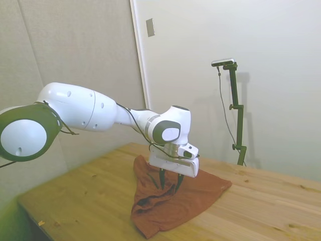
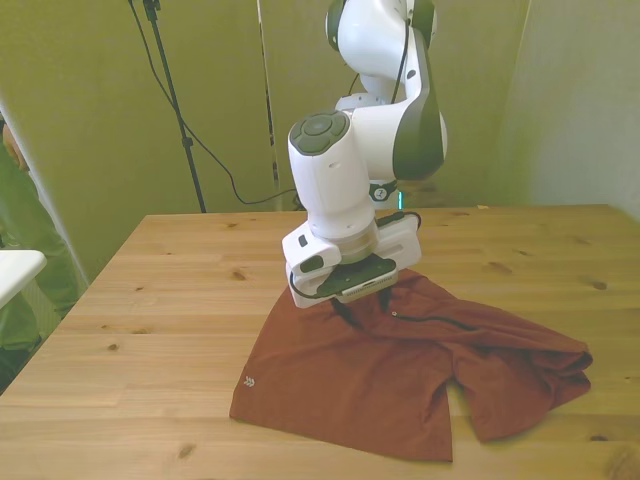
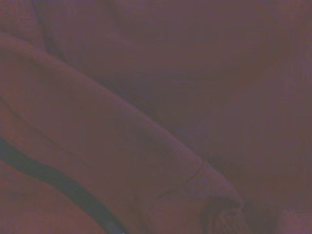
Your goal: Unfold the shorts
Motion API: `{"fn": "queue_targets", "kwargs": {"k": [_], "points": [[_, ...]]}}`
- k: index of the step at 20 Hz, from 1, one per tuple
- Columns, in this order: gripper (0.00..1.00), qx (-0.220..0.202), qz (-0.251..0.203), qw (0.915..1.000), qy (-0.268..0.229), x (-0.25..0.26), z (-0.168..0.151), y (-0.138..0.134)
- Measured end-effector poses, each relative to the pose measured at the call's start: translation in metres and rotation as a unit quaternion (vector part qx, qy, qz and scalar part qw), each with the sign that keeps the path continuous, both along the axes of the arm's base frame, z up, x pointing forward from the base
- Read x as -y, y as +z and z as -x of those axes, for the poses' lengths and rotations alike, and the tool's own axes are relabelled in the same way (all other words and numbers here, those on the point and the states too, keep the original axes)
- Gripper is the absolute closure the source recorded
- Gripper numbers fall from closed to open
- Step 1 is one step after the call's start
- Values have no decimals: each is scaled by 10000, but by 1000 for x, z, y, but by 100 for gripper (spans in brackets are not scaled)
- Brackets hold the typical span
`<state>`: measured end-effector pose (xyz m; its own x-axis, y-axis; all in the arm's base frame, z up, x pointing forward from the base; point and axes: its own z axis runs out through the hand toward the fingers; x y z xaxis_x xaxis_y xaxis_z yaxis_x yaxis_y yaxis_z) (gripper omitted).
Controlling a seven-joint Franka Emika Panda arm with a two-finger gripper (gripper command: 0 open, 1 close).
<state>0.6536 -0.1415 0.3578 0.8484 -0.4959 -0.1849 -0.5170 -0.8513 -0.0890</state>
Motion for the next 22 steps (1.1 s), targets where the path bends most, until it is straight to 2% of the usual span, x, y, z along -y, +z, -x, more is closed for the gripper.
{"fn": "queue_targets", "kwargs": {"k": [9, 13, 15, 16, 19, 22], "points": [[100, 51, 137, 9999, 27, -9, 2, 14], [100, 208, 217, 9995, 88, -20, 8, 18], [100, 375, 374, 9985, 126, -36, 16, 30], [100, 512, 549, 9971, 99, -57, 41, 47], [100, 545, 581, 9967, 154, -67, 46, 49], [100, 678, 615, 9948, 444, -97, 65, 57]]}}
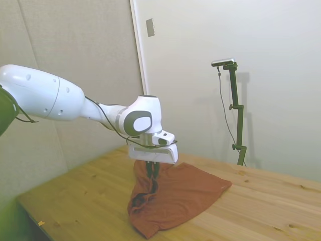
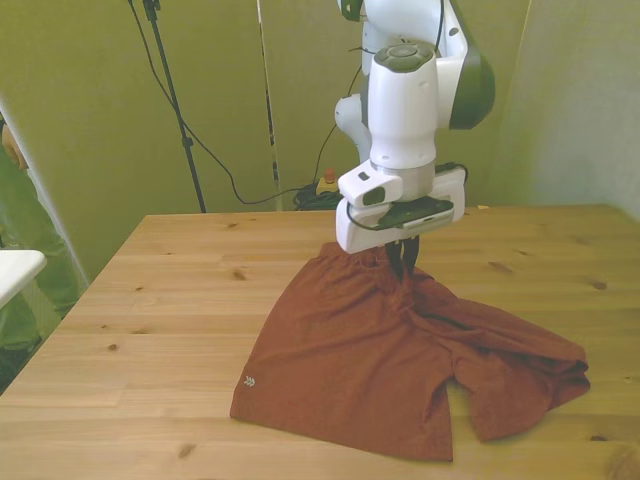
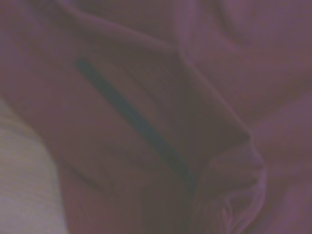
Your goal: Unfold the shorts
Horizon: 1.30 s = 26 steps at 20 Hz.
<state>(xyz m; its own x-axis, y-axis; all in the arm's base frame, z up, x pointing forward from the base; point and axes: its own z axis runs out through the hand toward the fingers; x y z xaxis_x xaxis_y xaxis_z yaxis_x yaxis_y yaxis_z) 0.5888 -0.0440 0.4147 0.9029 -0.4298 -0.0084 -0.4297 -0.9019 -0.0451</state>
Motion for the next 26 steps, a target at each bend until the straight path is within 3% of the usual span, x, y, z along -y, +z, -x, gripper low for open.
{"fn": "queue_targets", "kwargs": {"k": [7, 12, 16, 17, 26], "points": [[100, 249, 170, 9933, 1113, -103, 104, 16], [100, 214, 356, 9852, 1662, -143, 182, -2], [100, 137, 506, 9822, 1804, -156, 214, -19], [0, 114, 521, 9823, 1795, -156, 218, -22], [0, 43, 547, 9856, 1597, -146, 242, -34]]}}
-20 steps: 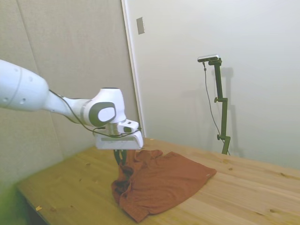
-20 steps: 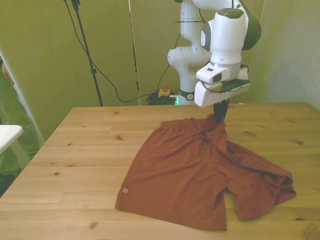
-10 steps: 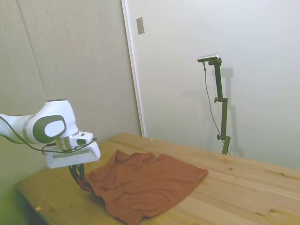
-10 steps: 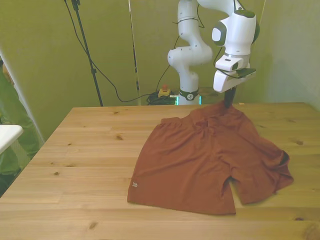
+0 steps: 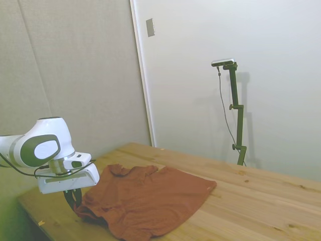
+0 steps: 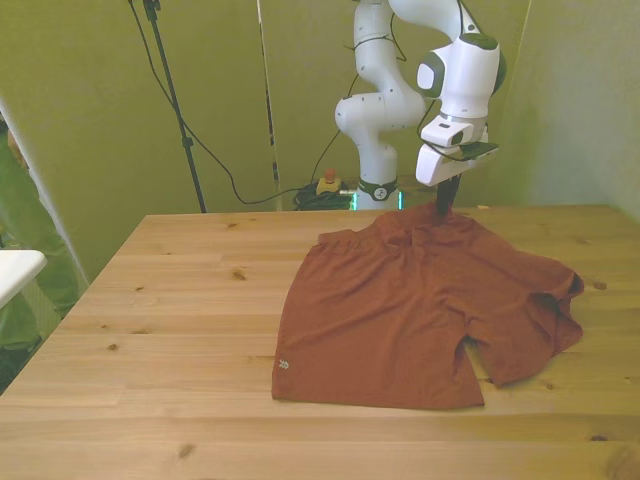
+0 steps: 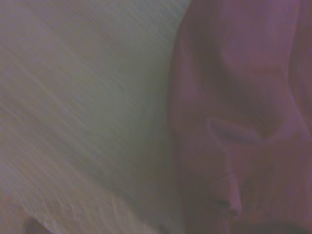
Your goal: Unfold the shorts
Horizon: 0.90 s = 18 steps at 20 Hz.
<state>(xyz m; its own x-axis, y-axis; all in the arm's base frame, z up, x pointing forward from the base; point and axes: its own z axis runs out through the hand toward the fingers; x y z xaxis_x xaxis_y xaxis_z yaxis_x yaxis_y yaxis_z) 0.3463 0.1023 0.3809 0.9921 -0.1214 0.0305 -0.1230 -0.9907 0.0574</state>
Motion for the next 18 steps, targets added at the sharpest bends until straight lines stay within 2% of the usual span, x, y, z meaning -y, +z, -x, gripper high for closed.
{"fn": "queue_targets", "kwargs": {"k": [11, 18], "points": [[0, 141, -293, 9990, -310, 4, 7, 15], [0, 215, -377, 9980, -451, 4, 14, 58]]}}
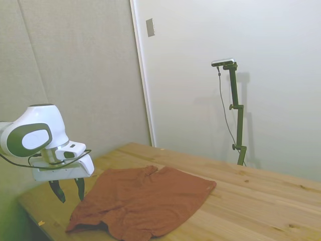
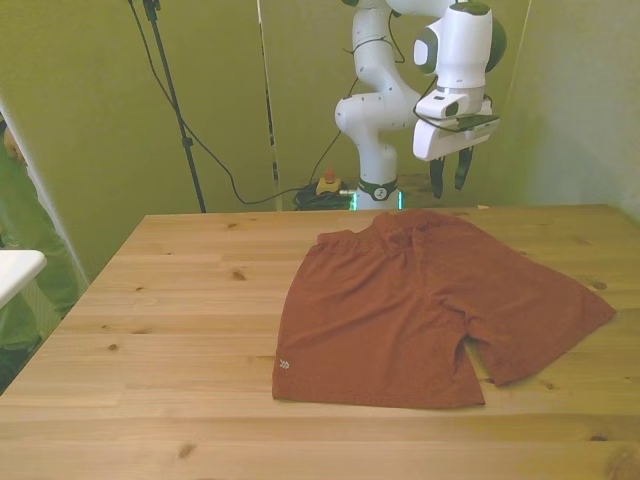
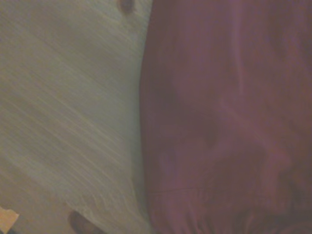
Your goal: Unfold the shorts
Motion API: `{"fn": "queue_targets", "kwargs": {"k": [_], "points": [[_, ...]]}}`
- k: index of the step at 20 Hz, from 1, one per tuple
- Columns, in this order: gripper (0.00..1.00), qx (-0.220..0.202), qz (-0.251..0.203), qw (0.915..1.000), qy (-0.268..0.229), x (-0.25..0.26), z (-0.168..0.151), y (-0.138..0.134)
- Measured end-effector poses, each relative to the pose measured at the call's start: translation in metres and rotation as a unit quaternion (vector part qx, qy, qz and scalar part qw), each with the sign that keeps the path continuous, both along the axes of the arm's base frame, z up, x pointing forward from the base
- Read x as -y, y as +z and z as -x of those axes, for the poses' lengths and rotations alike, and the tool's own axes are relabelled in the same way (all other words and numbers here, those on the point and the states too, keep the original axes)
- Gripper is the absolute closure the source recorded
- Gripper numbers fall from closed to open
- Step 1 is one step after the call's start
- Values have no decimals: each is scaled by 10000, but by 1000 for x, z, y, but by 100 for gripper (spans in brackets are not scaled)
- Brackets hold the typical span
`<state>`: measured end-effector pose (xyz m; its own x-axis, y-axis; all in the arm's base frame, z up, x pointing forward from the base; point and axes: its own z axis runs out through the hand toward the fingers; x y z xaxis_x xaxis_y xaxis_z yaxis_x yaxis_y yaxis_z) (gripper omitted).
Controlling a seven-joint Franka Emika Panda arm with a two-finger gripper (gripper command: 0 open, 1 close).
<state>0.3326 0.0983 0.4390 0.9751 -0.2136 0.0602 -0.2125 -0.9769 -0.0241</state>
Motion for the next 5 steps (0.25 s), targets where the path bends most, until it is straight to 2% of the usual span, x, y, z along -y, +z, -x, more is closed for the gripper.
{"fn": "queue_targets", "kwargs": {"k": [5], "points": [[0, 46, -59, 9994, -337, 7, 26, 29]]}}
